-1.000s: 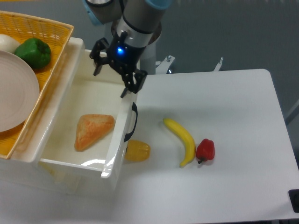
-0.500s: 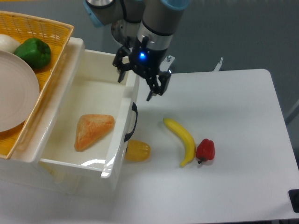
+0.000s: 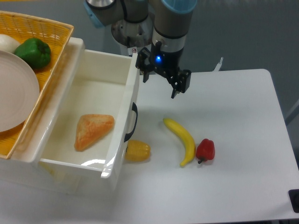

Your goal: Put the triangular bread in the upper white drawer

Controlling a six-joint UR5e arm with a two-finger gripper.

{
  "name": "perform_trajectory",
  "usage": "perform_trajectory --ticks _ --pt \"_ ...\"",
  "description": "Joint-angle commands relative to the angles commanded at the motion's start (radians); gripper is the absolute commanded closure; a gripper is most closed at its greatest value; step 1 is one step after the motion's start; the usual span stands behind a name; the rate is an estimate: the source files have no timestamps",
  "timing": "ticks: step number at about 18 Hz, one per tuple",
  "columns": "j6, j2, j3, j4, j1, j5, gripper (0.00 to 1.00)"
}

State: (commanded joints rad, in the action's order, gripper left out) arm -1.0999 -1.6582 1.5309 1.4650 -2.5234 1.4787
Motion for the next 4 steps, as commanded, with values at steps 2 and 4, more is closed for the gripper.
perform_trajectory --ticks 2,4 --pt "0.0 -0.008 0.0 -0.003 -0.012 -0.002 0.0" --pt "0.0 -0.028 0.0 -0.012 -0.015 -0.002 0.0"
